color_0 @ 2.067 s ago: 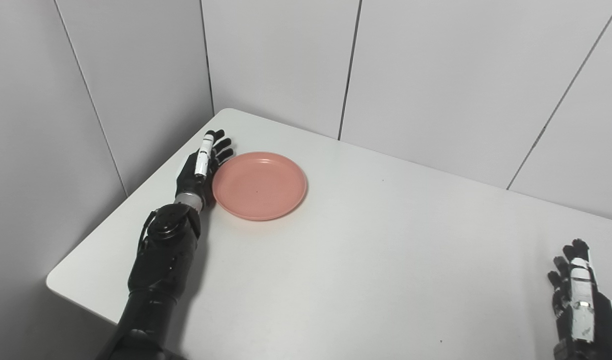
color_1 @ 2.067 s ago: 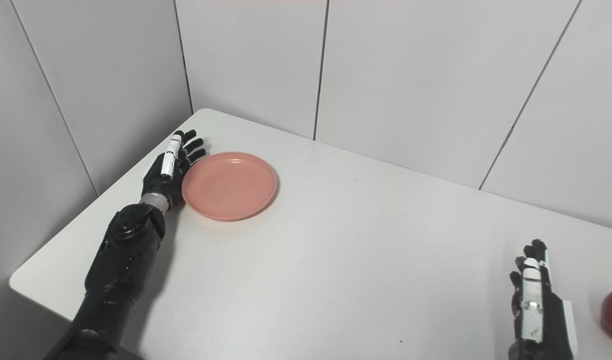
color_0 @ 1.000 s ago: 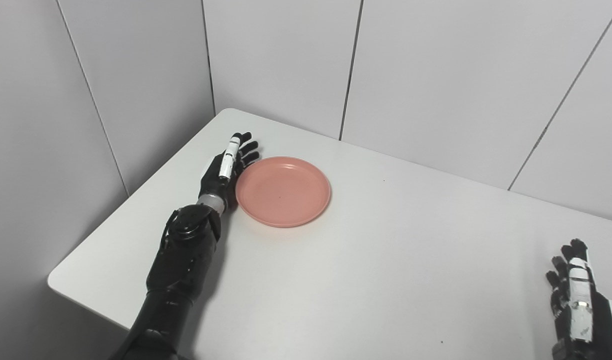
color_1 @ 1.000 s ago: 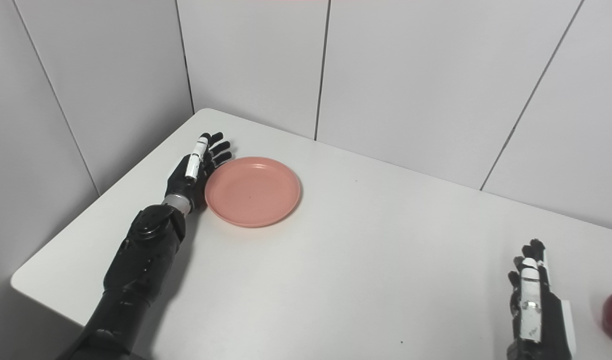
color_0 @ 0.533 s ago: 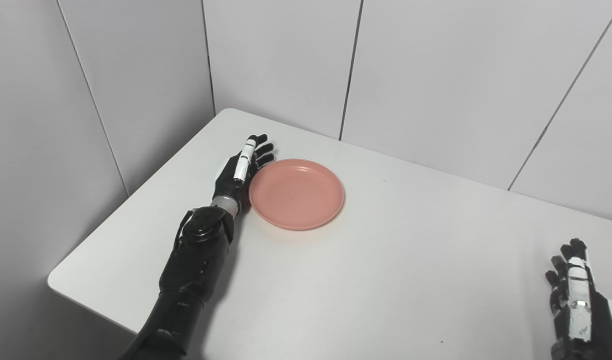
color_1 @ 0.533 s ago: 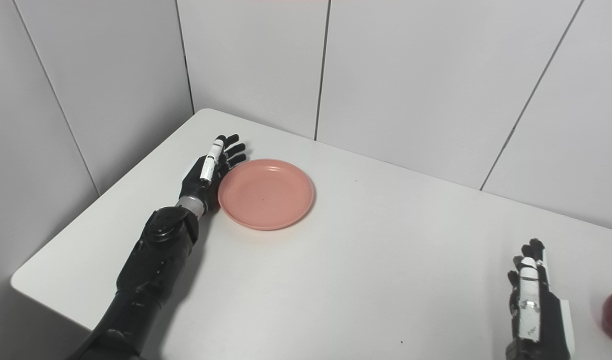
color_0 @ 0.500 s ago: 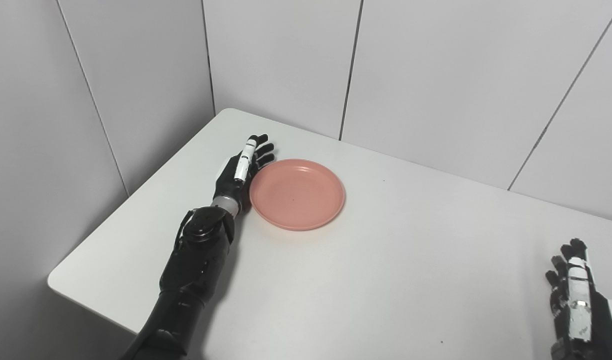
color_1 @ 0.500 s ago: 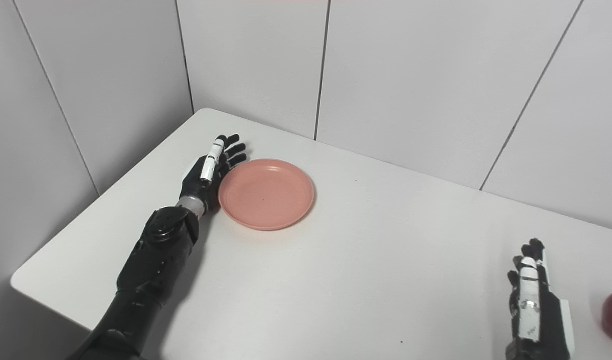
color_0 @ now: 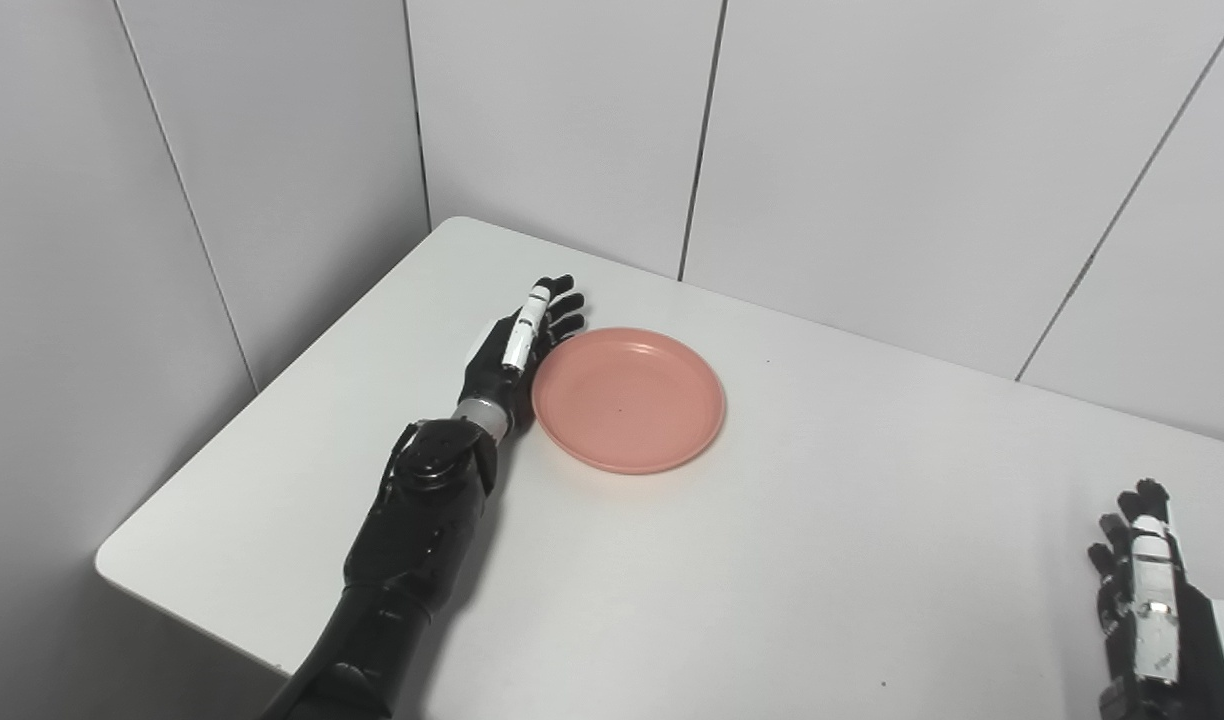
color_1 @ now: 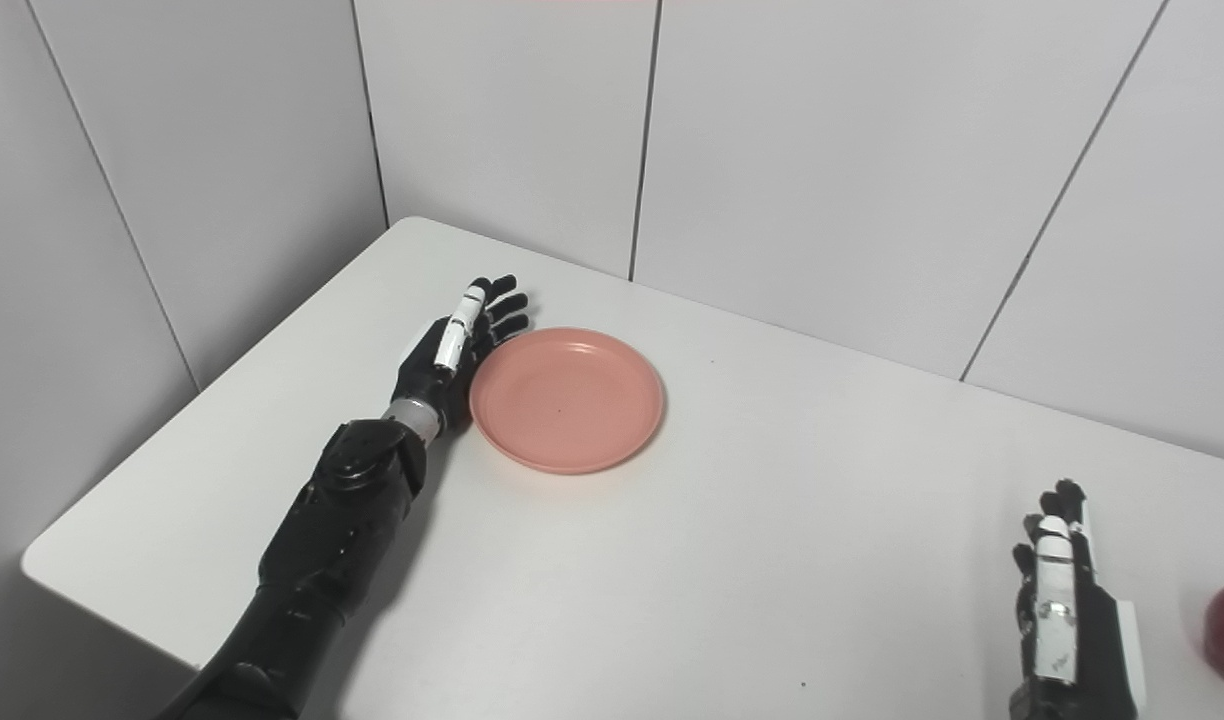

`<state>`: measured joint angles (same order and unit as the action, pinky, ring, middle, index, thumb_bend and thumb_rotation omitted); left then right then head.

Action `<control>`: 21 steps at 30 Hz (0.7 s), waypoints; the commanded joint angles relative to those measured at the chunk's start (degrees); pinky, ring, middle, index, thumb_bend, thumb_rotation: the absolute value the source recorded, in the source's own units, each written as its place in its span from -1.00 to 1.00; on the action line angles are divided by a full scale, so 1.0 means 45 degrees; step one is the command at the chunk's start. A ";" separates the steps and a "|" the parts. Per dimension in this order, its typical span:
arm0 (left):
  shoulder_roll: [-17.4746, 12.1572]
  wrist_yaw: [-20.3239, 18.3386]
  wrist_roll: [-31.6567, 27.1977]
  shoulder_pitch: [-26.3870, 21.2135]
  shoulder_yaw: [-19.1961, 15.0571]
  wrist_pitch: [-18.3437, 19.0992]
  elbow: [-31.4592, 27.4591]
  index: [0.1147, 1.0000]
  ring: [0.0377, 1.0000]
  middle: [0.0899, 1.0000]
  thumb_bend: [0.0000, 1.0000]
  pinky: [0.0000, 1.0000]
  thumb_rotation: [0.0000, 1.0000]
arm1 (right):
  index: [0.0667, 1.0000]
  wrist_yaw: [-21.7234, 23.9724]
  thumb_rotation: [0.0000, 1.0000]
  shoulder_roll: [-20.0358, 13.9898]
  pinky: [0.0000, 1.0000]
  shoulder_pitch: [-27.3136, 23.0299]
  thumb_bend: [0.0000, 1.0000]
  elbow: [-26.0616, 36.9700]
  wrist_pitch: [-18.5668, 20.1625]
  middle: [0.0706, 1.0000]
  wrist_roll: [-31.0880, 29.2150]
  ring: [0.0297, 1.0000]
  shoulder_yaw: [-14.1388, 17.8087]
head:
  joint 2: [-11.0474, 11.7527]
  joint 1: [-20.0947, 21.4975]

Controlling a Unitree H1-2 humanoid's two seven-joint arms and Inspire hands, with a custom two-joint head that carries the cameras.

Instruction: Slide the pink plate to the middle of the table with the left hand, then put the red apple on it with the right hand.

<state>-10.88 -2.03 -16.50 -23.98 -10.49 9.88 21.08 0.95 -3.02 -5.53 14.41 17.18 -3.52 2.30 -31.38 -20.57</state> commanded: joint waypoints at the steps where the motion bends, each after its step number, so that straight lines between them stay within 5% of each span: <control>1: 0.0277 -0.0369 0.0002 -0.0320 0.0291 0.0308 0.0083 0.72 0.81 0.79 -0.34 0.81 1.00 | 1.00 0.0131 1.00 -0.0096 1.00 -0.0308 -0.79 0.0172 -0.0585 1.00 -0.0036 1.00 -0.0009 | -0.0035 0.0020; 21: 0.0961 -0.0265 0.0679 -0.0085 0.1190 0.0882 -0.0919 0.69 0.75 0.74 -0.29 0.70 1.00 | 1.00 0.0090 1.00 -0.0017 1.00 -0.0306 -0.73 -0.0108 -0.0915 1.00 0.0095 0.98 -0.0033 | -0.0422 0.0645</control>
<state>-7.52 -2.10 -13.87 -23.59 -6.49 12.06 18.12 1.19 -3.13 -5.43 12.93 16.51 -2.85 1.93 -33.22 -17.67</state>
